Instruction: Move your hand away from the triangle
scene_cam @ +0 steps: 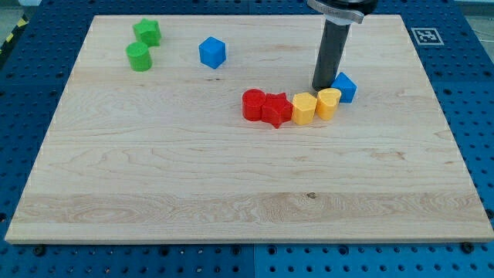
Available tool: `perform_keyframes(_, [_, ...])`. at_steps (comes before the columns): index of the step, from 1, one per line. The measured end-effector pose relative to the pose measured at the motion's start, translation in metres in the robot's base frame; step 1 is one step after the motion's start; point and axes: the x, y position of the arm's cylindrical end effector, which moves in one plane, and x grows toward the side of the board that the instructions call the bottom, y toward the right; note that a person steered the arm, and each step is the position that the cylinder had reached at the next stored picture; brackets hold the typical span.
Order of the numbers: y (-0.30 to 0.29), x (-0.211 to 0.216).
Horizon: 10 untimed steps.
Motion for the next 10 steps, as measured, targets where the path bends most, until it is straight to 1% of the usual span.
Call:
perform_keyframes(1, [-0.005, -0.034])
perform_keyframes(2, [-0.005, -0.052])
perform_keyframes(3, [-0.006, -0.057])
perform_keyframes(5, [-0.017, -0.057])
perform_keyframes(6, [-0.054, -0.057])
perform_keyframes(7, [-0.062, -0.057])
perform_keyframes(8, [-0.085, -0.056])
perform_keyframes(9, [-0.121, -0.038])
perform_keyframes(10, [-0.143, -0.023])
